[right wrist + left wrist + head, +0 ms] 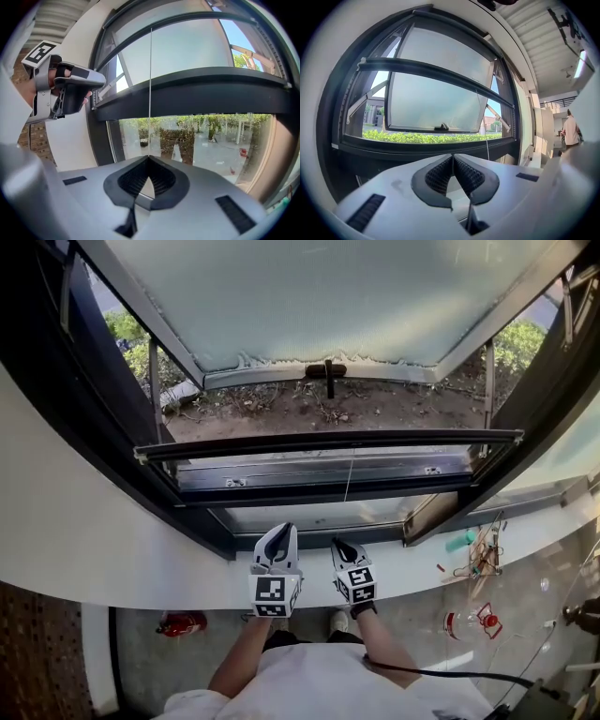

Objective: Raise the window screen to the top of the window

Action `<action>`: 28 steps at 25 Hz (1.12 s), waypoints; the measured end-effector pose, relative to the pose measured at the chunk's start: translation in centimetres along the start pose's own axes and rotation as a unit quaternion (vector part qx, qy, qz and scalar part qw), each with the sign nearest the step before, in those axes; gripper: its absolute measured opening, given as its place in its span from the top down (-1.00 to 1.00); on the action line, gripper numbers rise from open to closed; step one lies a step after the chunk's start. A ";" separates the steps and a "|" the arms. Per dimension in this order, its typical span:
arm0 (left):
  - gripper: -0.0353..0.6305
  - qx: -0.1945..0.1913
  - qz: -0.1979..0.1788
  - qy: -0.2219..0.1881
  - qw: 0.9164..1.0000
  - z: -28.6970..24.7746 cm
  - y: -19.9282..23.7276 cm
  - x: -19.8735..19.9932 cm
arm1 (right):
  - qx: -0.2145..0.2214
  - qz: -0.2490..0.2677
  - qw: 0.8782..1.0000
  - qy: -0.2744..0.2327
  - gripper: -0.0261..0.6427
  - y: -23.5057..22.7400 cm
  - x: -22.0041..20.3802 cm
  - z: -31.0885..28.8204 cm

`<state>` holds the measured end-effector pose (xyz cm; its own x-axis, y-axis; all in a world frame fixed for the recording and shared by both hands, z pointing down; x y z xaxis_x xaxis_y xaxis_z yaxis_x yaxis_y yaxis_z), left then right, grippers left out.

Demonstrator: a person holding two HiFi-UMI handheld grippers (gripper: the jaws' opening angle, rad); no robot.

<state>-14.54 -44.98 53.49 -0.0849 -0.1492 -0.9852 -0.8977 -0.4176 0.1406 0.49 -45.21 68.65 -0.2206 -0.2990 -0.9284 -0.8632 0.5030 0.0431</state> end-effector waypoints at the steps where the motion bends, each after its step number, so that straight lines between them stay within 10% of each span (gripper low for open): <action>1: 0.85 -0.003 -0.001 0.001 1.000 -0.2 -0.1 0.0 | -0.003 0.004 1.000 -0.002 0.92 0.0 0.1 0.0; 28: 0.85 -0.088 -0.034 0.035 0.995 -2.8 -3.7 -0.2 | -0.002 -0.022 0.998 -0.059 0.92 -1.9 3.5 -0.3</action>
<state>-9.97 -45.92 53.44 0.0084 -0.1743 -0.9847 -0.8105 -0.5779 0.0953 1.17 -47.46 65.49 -0.1287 -0.2231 -0.9663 -0.8727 0.4883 0.0035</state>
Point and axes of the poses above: the fingertips, and each gripper's own axes: z backward along the fingers, y to its left, x out of its top, the point moved 4 cm from there along z, backward along the fingers, and after that the axes turned 5 degrees about z, right-handed, at the moved point
